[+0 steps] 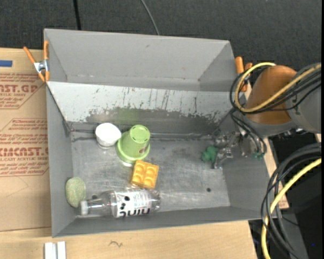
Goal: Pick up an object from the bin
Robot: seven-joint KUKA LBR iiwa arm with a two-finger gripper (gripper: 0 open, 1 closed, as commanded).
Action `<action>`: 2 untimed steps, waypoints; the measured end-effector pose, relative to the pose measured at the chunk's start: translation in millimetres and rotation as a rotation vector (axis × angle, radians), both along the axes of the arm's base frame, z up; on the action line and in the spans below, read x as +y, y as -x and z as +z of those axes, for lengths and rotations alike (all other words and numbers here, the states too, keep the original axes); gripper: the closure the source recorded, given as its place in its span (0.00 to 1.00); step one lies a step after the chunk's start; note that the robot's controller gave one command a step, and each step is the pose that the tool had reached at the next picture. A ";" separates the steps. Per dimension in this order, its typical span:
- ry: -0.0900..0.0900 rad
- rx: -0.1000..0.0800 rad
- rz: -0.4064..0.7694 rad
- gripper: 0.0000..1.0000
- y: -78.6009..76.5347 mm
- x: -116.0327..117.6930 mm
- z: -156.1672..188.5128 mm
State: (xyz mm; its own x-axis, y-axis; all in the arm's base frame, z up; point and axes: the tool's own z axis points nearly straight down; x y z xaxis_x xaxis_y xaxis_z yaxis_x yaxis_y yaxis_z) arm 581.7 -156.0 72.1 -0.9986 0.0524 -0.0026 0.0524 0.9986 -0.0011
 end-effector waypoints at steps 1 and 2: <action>0.000 0.002 0.000 1.00 1.0 0.4 2.6; -0.002 0.006 0.000 1.00 2.2 1.0 17.3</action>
Offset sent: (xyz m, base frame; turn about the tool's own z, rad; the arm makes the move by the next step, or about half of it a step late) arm 0.0000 0.0000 0.0529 0.0000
